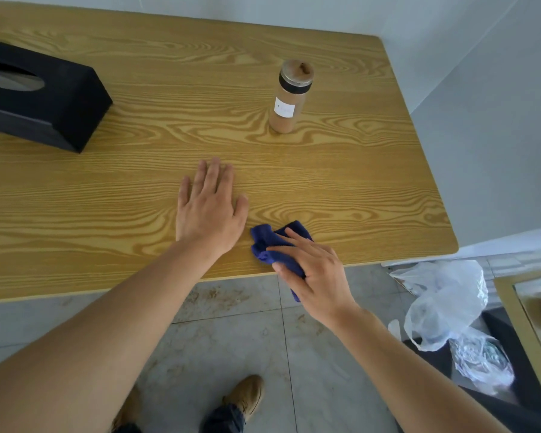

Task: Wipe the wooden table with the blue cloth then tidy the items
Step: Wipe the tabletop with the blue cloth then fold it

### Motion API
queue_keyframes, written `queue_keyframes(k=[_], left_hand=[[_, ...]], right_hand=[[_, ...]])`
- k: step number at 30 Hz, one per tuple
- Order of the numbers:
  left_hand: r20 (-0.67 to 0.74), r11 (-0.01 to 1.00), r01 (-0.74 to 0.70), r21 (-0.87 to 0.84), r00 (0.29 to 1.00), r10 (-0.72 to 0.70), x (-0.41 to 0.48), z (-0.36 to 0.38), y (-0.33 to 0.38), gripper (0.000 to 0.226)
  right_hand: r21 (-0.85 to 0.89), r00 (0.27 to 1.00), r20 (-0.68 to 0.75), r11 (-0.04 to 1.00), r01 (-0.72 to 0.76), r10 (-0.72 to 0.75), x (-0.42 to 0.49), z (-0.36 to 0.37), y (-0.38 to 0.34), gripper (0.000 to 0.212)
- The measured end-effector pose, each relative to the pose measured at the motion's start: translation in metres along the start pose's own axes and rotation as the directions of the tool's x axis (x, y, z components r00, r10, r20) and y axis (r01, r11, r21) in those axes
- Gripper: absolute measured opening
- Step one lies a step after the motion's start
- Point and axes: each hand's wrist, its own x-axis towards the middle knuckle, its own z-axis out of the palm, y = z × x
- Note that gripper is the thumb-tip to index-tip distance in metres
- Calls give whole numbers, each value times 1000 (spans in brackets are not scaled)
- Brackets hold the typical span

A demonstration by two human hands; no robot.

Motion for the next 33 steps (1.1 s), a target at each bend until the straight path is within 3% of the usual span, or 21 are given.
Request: queue_keyframes(k=[2, 5, 7, 9, 12, 14, 16, 20, 22, 27, 33], left_hand=[[10, 1000, -12, 15, 1000, 12, -2, 4, 6, 74], [24, 992, -18, 126, 1000, 15, -4, 11, 8, 78], [24, 990, -9, 138, 1000, 6, -2, 14, 9, 80], [28, 989, -11, 145, 1000, 7, -1, 15, 9, 81], [28, 987, -14, 157, 1000, 10, -1, 16, 9, 82], [26, 987, -12, 162, 1000, 8, -1, 16, 9, 82], [24, 987, -11, 162, 1000, 7, -2, 16, 9, 82], [29, 985, -13, 171, 1000, 8, -1, 16, 9, 83], [29, 984, -13, 178, 1000, 8, -1, 16, 9, 83], [34, 982, -13, 187, 999, 7, -2, 16, 8, 83], [29, 985, -9, 174, 1000, 4, -2, 16, 7, 82]], right_hand=[[265, 974, 91, 938, -222, 205, 4, -16, -3, 19], [554, 861, 165, 678, -484, 480, 15, -44, -3, 33], [665, 796, 94, 557, -497, 597, 30, -64, 3, 30], [720, 729, -15, 513, -468, 685, 53, -84, 16, 27], [562, 679, -240, 669, -486, 694, 92, -106, 45, 33], [366, 732, -323, 792, -488, 600, 116, -109, 72, 31], [152, 785, -323, 848, -508, 528, 140, -106, 99, 29], [-278, 847, -231, 802, -529, 479, 175, -86, 133, 49], [-401, 849, -150, 754, -521, 507, 181, -79, 137, 61], [-519, 852, 1, 729, -446, 523, 165, -74, 136, 64], [-557, 882, 76, 754, -349, 465, 123, -64, 111, 60]])
